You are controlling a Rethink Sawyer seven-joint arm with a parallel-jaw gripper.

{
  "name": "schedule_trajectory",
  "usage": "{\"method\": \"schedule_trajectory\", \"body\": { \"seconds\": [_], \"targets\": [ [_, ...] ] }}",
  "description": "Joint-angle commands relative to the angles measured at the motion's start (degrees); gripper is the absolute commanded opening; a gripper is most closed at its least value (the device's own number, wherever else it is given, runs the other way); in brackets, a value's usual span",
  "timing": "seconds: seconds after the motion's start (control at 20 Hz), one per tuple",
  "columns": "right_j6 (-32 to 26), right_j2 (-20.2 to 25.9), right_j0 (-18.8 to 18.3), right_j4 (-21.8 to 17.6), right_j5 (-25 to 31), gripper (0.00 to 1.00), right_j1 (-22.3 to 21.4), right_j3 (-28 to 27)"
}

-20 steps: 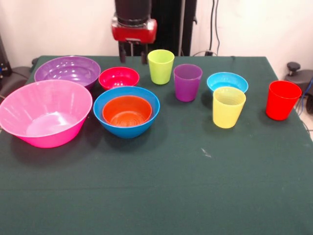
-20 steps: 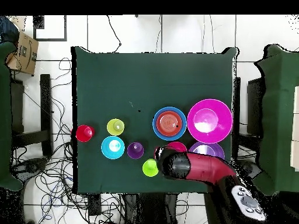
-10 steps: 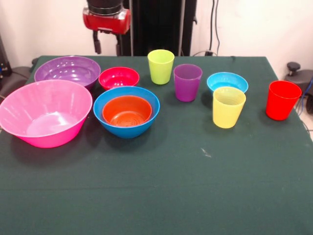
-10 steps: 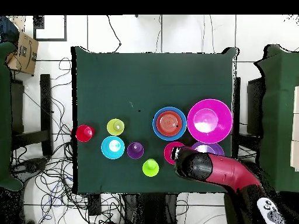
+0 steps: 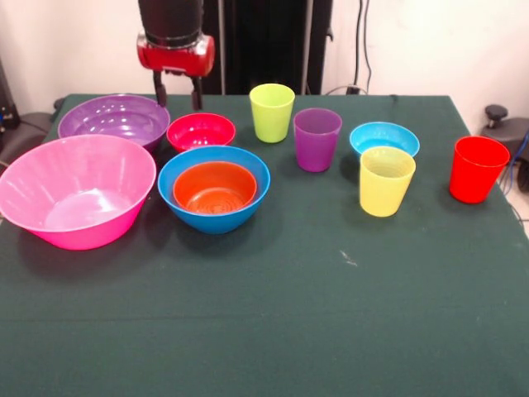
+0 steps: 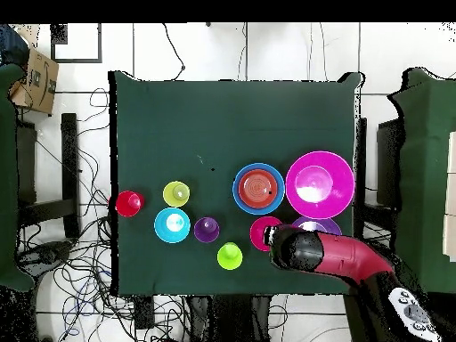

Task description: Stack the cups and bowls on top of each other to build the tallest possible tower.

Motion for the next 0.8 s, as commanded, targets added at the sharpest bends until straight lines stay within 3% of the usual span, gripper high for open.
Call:
{"method": "schedule_trajectory", "body": {
  "seconds": [0.05, 0.25, 0.8],
  "targets": [
    [-1.31, 3.65, 0.29, -5.49, -5.28, 1.00, 8.03, -5.27],
    [-1.71, 4.27, -1.10, -5.83, -4.93, 1.00, 8.22, -5.48],
    [-3.31, 5.60, -2.00, -4.12, 0.49, 1.00, 3.01, -4.20]
  ]
}}
